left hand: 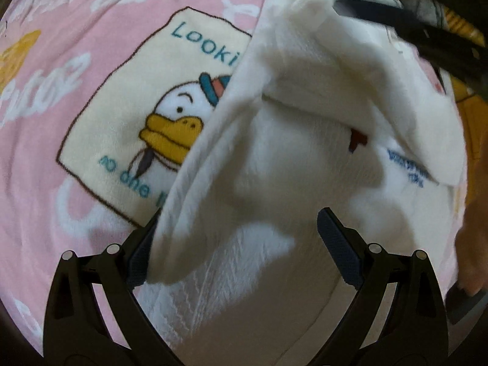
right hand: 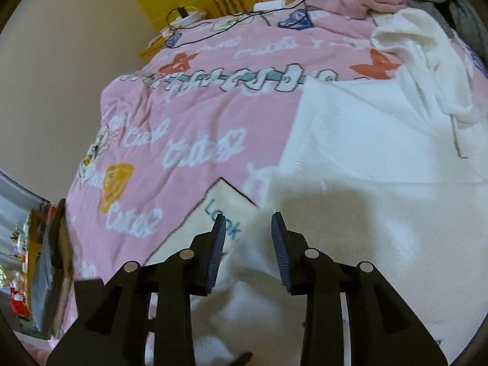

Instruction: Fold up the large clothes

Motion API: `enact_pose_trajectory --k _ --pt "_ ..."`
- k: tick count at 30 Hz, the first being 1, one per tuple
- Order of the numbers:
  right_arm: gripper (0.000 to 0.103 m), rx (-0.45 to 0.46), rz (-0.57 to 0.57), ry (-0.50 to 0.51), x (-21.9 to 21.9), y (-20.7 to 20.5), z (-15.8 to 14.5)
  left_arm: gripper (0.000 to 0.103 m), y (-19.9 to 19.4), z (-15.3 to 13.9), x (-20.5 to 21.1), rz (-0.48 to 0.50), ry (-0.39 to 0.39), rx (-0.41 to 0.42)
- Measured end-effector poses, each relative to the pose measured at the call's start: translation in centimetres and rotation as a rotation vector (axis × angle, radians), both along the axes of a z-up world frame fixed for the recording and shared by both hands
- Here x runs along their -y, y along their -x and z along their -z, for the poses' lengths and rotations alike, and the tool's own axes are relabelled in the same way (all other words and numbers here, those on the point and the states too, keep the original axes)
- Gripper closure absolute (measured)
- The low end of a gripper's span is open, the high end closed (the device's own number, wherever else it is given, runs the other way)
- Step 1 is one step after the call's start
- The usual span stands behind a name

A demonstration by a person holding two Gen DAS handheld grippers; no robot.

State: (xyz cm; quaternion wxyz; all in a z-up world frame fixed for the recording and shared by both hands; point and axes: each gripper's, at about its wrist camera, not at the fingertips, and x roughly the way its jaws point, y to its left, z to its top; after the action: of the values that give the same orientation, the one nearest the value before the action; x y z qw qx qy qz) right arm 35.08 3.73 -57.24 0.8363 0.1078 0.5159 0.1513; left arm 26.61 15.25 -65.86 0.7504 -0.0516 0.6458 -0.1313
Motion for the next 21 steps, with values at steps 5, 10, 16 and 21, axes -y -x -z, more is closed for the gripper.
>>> enact_pose_trajectory --k 5,10,16,21 --pt "0.051 0.044 -0.001 -0.017 1.2 -0.3 -2.3 0.009 0.9 -0.4 0.5 -0.001 -0.014 0.006" --pt "0.049 0.176 0.155 -0.044 9.5 1.4 -7.3 0.009 0.2 -2.8 -0.4 -0.034 0.020 0.036" --pt "0.051 0.175 0.439 0.049 23.2 5.7 -7.6 0.009 -3.0 -7.1 0.6 -0.006 0.060 0.113" --pt "0.053 0.127 0.688 0.139 33.9 11.0 -4.9 0.009 -6.5 -8.8 5.4 0.061 0.046 0.132"
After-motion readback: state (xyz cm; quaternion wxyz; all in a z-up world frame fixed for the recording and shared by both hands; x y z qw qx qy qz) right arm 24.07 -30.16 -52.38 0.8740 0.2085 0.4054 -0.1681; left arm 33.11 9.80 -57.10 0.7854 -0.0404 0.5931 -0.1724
